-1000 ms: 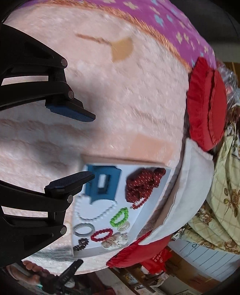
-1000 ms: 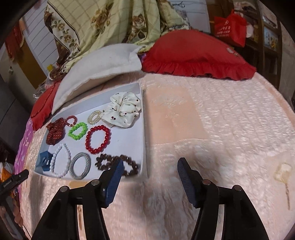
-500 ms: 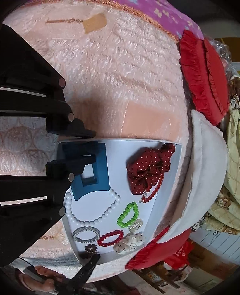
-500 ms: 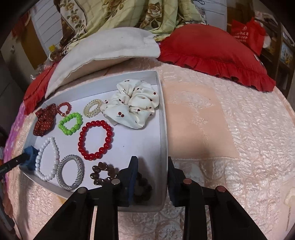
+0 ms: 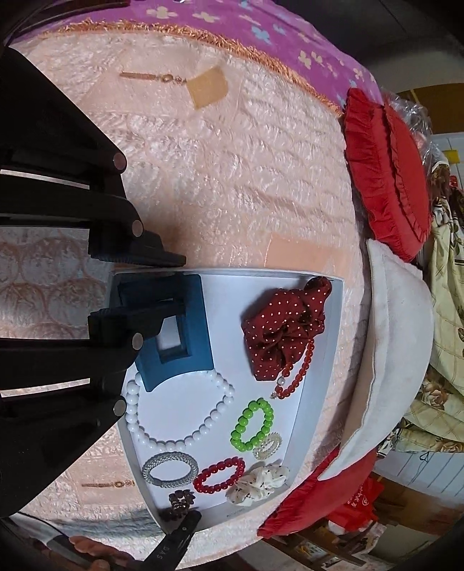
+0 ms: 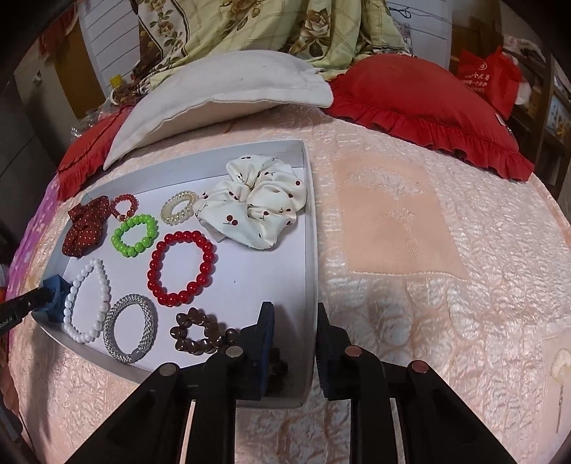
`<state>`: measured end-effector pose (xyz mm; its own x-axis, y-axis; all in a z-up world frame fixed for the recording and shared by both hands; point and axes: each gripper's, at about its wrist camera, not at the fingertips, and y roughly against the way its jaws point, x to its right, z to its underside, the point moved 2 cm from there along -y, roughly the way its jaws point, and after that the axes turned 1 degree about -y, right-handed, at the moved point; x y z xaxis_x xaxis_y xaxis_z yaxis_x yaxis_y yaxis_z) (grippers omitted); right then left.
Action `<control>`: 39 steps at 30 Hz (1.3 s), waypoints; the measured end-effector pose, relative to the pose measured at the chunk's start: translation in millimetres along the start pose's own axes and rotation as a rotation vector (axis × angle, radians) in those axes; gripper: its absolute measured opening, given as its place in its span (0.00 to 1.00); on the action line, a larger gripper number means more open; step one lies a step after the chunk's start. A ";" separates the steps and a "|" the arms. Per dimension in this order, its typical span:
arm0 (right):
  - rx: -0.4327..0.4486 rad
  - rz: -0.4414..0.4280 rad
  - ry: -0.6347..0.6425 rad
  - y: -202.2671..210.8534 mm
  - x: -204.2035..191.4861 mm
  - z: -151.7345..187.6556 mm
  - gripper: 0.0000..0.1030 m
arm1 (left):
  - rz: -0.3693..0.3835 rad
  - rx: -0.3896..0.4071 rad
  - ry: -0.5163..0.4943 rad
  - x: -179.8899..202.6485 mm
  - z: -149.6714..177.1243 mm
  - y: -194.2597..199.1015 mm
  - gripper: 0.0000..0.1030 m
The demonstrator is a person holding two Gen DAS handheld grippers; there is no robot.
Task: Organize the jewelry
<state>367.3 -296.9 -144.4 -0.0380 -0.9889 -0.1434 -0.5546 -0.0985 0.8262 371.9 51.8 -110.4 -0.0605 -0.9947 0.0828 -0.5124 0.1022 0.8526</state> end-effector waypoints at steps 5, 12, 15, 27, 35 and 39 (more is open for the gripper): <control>0.015 0.003 -0.011 5.8 4.2 0.5 0.17 | -0.004 0.023 -0.017 7.6 3.3 9.3 0.17; 0.005 0.001 -0.026 2.7 4.6 3.0 0.17 | -0.028 0.013 -0.033 14.7 16.6 9.3 0.16; -0.002 -0.004 -0.015 -0.3 0.4 2.2 0.17 | -0.026 0.013 -0.002 8.7 16.9 10.2 0.16; 0.168 0.018 -0.021 69.1 -9.4 15.7 0.45 | -0.151 0.167 0.047 9.0 37.2 83.6 0.18; 0.285 0.016 0.117 141.2 -57.7 81.3 0.61 | -0.354 0.436 0.117 18.8 84.2 179.6 0.69; 0.299 0.004 0.132 162.5 -75.0 112.1 0.63 | -0.398 0.516 0.106 29.8 106.6 221.1 0.71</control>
<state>186.8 -226.4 -60.5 0.0570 -0.9970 -0.0526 -0.7751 -0.0774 0.6271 165.5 45.7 25.6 0.2896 -0.9503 -0.1144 -0.8248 -0.3084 0.4739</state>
